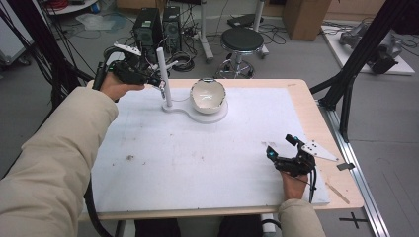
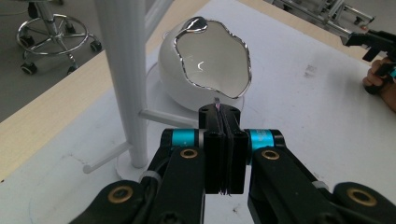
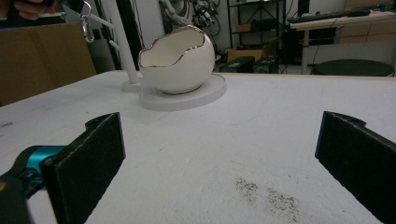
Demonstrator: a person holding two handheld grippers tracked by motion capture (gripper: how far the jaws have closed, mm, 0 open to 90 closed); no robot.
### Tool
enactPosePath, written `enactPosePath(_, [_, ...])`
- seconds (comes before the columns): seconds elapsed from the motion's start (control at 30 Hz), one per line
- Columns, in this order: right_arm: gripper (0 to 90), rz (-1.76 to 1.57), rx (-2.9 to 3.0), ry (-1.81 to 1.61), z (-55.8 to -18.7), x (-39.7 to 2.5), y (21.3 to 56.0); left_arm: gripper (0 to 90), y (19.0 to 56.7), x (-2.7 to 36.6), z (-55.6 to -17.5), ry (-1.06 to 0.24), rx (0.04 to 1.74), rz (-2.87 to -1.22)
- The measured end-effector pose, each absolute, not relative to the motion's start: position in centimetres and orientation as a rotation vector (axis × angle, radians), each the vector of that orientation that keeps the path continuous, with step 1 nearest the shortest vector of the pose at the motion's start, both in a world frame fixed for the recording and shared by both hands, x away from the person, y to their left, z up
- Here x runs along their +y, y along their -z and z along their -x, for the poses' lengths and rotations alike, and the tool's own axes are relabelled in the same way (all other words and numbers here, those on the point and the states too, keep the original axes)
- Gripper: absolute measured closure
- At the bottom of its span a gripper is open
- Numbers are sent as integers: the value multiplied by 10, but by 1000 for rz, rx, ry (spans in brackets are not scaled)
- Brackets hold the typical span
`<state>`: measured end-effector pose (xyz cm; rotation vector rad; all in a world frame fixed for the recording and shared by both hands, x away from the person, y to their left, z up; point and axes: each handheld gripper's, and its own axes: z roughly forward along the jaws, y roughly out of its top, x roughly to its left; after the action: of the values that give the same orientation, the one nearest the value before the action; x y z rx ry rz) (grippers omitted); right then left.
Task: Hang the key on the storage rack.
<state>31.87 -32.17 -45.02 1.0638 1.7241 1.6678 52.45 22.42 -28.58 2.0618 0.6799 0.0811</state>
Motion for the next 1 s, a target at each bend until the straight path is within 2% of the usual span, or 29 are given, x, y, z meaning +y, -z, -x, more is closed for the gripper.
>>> enactPosePath(0.6, [5,-1057,1725,-1669,-319,-322,450,884,305,228,-543,-96,749,-2057])
enactPosePath(0.8, [5,-1055,1725,-1665,-319,-322,450,875,313,226,-547,-171,719,-2064])
enactPosePath(0.83, [5,-1062,1729,-1668,-319,-321,450,853,314,226,-547,-185,727,-2042])
enactPosePath(0.87, [6,-1059,1727,-1667,-319,-321,450,769,314,226,-547,-185,727,-2042])
enactPosePath(0.9, [6,-1059,1727,-1667,-319,-321,450,769,314,228,-547,-201,734,-2026])
enactPosePath(0.93, [5,-1067,1728,-1668,-318,-321,450,687,314,229,-546,-205,752,-2027])
enactPosePath(1.0, [5,-1057,1725,-1665,-319,-322,450,587,312,236,-545,-249,767,-2024])
